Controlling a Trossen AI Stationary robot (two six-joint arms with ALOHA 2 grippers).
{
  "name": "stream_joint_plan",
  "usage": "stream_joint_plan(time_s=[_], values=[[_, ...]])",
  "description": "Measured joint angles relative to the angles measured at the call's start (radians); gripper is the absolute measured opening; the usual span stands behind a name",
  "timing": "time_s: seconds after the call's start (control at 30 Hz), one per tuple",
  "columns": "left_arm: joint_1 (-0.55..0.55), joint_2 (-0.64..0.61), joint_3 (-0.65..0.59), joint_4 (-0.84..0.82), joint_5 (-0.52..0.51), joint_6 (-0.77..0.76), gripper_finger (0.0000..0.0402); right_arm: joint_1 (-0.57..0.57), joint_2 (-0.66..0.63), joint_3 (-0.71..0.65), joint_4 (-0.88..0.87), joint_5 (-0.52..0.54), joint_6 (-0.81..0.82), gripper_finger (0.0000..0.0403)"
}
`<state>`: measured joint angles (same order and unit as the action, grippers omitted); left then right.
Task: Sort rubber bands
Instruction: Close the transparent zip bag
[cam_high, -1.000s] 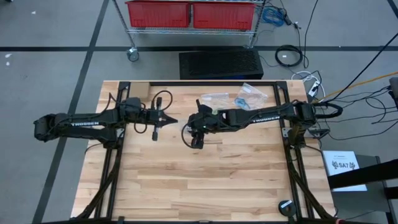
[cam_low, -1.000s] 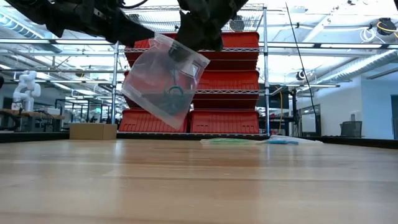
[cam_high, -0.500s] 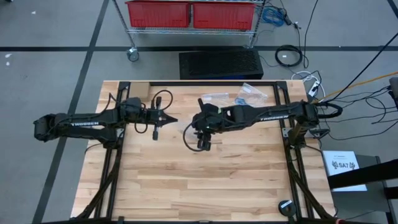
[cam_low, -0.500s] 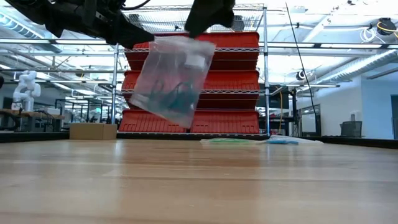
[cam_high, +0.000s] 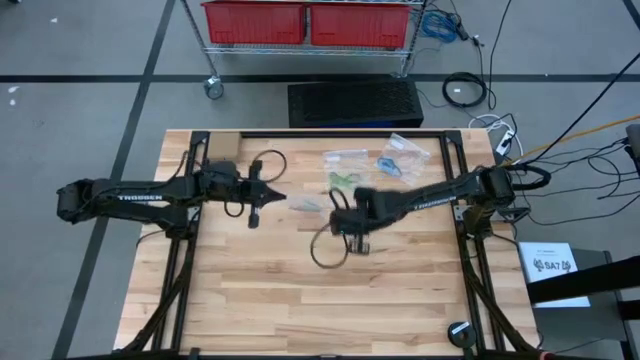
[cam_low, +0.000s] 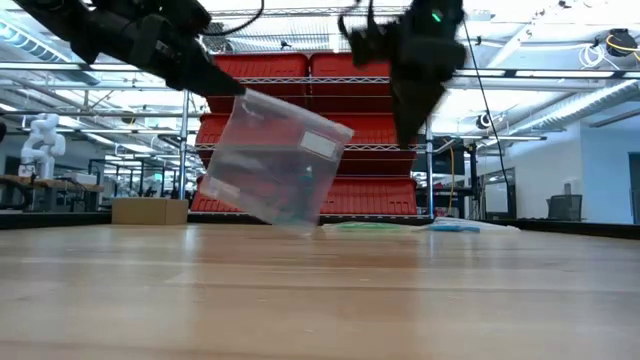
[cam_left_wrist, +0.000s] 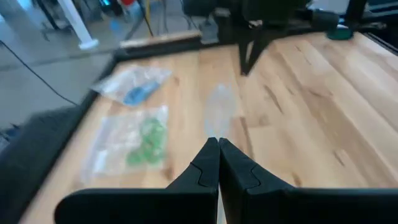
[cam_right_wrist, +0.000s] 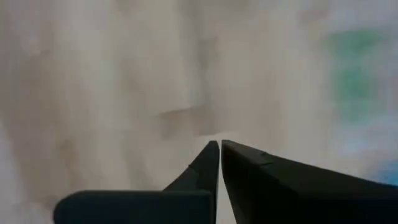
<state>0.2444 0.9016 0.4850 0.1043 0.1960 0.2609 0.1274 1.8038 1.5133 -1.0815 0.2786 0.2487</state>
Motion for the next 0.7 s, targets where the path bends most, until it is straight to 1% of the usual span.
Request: stream_joint_plan(time_s=[0.03, 0.07, 0.17, 0.23, 0.33, 0.47, 0.57, 0.7], values=[[-0.013, 0.015, 0.0, -0.002, -0.002, -0.012, 0.0003, 0.01, 0.0, -0.051, 0.041, -0.025, 0.011, 0.0009], [-0.027, 0.033, 0.001, -0.011, -0.003, -0.019, 0.0003, 0.021, 0.0, -0.101, 0.091, -0.072, 0.028, 0.0009], [-0.086, 0.104, 0.001, -0.043, -0.002, -0.045, 0.0003, 0.062, 0.0, -0.247, 0.294, -0.161, 0.086, 0.0003], [-0.132, 0.16, 0.001, -0.043, -0.002, -0.075, 0.0003, 0.09, -0.001, -0.327, 0.467, -0.199, 0.125, 0.0001], [-0.199, 0.244, 0.001, -0.027, -0.003, -0.11, 0.0003, 0.127, -0.002, -0.415, 0.64, -0.219, 0.193, 0.0001], [-0.267, 0.344, 0.001, 0.036, -0.003, -0.153, 0.0004, 0.164, -0.002, -0.469, 0.726, -0.212, 0.274, 0.0001], [-0.302, 0.408, 0.001, 0.092, -0.003, -0.179, 0.0004, 0.186, -0.002, -0.476, 0.743, -0.172, 0.305, 0.0], [-0.334, 0.473, 0.001, 0.181, 0.011, -0.203, 0.0011, 0.197, -0.003, -0.476, 0.791, -0.158, 0.316, 0.0]])
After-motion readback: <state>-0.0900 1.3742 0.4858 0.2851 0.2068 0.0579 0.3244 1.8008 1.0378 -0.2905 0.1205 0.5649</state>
